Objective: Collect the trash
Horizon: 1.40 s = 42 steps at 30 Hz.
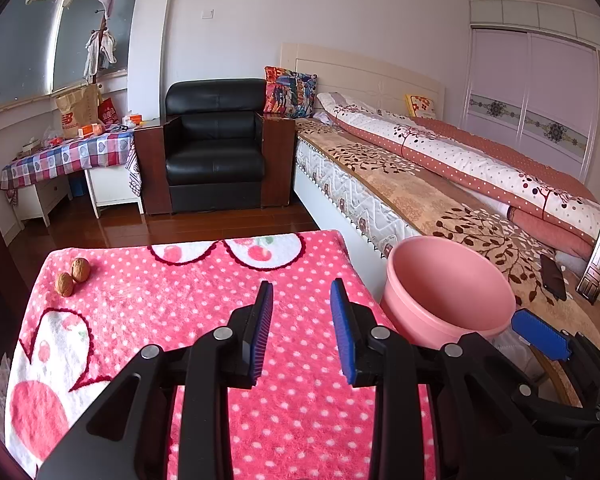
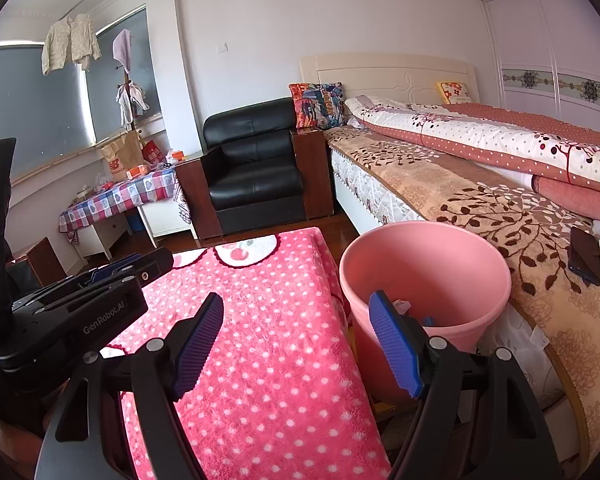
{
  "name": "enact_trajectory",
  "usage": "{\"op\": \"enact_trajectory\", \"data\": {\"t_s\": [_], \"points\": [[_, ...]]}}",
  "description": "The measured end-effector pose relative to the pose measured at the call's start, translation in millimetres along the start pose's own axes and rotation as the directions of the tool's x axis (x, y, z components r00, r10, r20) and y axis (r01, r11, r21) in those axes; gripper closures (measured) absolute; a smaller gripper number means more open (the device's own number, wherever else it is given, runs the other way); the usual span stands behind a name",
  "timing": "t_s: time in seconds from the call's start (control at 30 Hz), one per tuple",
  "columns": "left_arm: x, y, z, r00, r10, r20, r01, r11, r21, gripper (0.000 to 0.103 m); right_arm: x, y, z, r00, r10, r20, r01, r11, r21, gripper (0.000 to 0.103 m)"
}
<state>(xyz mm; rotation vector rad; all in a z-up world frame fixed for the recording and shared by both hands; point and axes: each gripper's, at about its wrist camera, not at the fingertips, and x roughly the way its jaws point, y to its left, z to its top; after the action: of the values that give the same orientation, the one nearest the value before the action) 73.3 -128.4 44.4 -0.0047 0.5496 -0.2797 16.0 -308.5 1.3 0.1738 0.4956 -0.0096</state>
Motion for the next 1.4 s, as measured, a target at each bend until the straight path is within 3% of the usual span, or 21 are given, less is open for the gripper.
{"op": "enact_trajectory", "data": {"t_s": [1.4], "points": [[-3.5, -0.1, -0.5, 1.000, 0.000, 0.009, 0.000, 1.000, 0.014, 0.073, -5.6, 6.3, 4.2, 1.000, 0.003, 0.015, -0.004, 1.000, 0.008, 0.029]]}}
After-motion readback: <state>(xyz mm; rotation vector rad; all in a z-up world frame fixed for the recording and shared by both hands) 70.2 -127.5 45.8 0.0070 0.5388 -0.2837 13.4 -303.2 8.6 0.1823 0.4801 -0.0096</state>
